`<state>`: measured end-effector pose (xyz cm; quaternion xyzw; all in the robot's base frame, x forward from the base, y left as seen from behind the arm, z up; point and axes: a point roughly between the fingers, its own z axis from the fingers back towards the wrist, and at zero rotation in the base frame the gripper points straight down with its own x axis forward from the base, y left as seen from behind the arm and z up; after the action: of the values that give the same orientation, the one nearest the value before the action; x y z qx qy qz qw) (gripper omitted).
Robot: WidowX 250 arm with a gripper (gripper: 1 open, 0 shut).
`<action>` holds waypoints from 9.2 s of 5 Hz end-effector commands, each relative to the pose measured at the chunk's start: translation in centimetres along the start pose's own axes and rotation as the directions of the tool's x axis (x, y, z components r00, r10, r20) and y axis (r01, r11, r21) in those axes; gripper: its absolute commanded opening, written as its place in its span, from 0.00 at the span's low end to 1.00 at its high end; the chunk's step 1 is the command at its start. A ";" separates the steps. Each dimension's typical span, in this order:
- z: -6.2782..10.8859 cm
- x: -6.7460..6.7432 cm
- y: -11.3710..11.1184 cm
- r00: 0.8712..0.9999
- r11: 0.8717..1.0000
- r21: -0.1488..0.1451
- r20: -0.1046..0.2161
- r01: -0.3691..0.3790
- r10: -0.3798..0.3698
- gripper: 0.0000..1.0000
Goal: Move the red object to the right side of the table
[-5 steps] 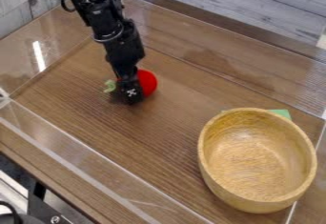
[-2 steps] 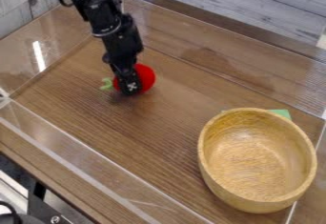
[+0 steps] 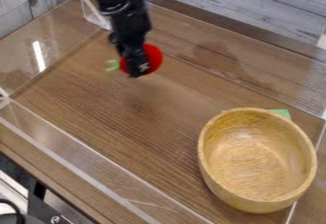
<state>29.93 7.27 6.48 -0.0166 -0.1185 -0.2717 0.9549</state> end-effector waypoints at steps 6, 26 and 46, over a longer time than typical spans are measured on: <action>-4.2 10.4 -6.7 0.965 0.964 -0.043 0.037 0.261 -0.260 0.00; 3.0 10.1 -2.8 0.999 0.999 -0.026 0.029 -0.036 0.037 1.00; 5.7 -2.3 12.1 0.957 0.937 0.195 0.030 -0.289 0.288 1.00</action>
<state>32.59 18.58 9.68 0.0399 -0.1151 -0.1197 0.9853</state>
